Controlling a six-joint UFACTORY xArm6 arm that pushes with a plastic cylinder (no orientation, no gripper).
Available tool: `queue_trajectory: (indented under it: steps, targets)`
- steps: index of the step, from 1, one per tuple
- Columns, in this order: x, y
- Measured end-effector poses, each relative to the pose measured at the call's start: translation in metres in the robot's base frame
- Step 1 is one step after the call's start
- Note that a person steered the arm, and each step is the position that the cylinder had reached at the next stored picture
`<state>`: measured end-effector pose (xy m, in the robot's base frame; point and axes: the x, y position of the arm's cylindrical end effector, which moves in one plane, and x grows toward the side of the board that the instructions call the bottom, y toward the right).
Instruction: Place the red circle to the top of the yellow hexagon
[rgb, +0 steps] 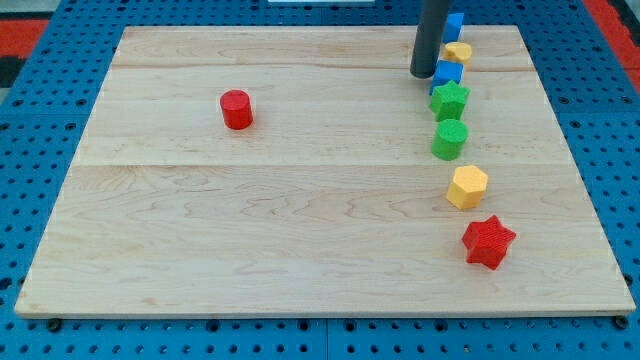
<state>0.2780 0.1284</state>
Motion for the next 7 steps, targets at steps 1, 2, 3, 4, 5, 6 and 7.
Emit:
queue_trajectory:
  steps: [1,2,3,4,5,6,7]
  targets:
    - [-0.023,-0.043]
    - [-0.021,-0.108]
    - [-0.019,-0.182]
    - [0.023,-0.217]
    - [0.067,-0.219]
    - [0.11,-0.212]
    - [0.104,-0.249]
